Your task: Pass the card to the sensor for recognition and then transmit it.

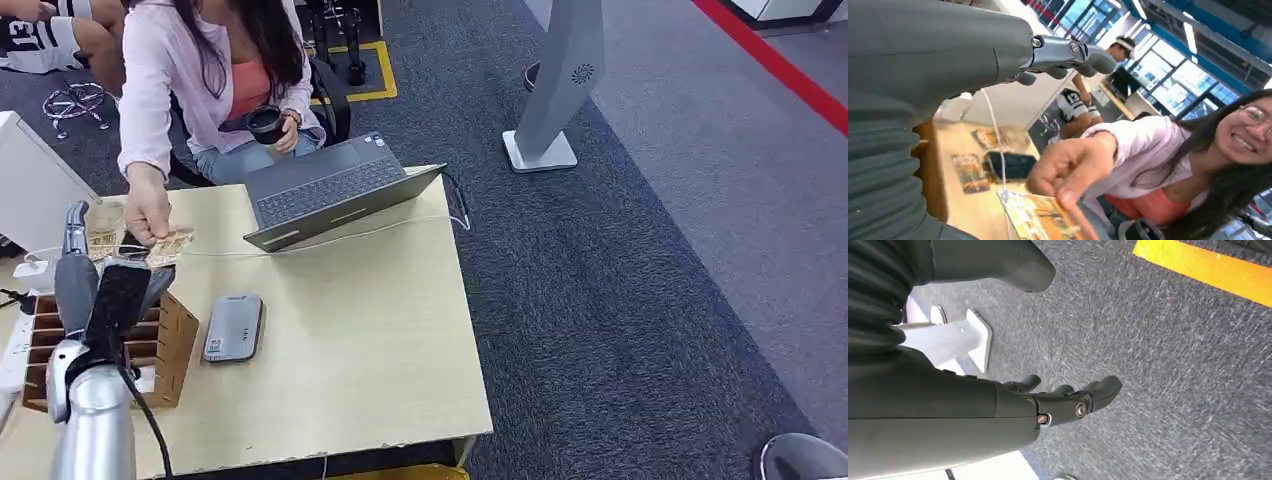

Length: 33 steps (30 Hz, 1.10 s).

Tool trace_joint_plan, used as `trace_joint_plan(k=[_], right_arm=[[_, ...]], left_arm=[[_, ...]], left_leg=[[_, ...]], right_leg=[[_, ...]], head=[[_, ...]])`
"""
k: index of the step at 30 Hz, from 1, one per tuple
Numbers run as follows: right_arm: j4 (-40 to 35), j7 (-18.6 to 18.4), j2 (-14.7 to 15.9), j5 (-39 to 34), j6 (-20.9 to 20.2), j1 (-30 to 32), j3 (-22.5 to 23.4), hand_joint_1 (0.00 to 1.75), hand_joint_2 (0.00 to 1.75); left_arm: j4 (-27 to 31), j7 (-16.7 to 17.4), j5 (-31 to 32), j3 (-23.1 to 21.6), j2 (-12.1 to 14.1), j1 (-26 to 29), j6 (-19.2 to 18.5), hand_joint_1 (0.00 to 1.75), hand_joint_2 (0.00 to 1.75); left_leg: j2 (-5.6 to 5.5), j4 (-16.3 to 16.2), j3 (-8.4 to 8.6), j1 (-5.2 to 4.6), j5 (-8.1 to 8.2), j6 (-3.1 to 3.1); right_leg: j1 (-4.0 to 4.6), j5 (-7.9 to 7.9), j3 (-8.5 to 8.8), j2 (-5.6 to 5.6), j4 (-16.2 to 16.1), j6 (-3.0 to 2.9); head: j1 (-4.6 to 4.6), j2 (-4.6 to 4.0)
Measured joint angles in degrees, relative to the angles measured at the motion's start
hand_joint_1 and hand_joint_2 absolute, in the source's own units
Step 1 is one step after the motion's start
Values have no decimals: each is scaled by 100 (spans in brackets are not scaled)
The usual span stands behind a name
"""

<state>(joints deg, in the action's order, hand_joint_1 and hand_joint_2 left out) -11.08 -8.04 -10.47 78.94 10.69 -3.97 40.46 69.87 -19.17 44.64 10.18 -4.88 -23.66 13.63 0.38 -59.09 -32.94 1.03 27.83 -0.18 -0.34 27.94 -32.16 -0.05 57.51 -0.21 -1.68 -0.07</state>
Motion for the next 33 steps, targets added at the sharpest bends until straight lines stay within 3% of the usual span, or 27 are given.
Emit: trace_joint_plan(k=[20, 30, 31, 33], right_arm=[[7, -105, -42, 595, -359, 0, -367, 0, 175], [9, -107, -57, 669, -385, -1, -435, 0, 175], [9, -83, -63, 684, -385, -1, -437, 0, 175], [7, -72, -74, 695, -385, -1, -450, 0, 175]], left_arm=[[-1541, 881, 2346, -1029, 599, -1409, 2470, 0, 175], [-1770, 890, 2429, -1104, 713, -1550, 2573, 0, 175], [-1772, 890, 2436, -1101, 722, -1550, 2573, 175, 175], [-1775, 890, 2444, -1104, 741, -1550, 2571, 175, 175]], left_leg=[[0, 0, -2, 0, -3, 2], [-1, 0, -3, 0, -3, 2], [-1, 0, -3, 0, -3, 2], [-2, 0, -3, 0, -3, 2]], right_leg=[[0, -1, 0, 0, 1, -1], [0, -1, 0, 0, 2, -1], [0, -1, 0, -1, 2, -1], [0, -1, 0, -1, 2, -1]], head=[[-2, 0], [-2, 0], [0, 0], [-2, 0]])
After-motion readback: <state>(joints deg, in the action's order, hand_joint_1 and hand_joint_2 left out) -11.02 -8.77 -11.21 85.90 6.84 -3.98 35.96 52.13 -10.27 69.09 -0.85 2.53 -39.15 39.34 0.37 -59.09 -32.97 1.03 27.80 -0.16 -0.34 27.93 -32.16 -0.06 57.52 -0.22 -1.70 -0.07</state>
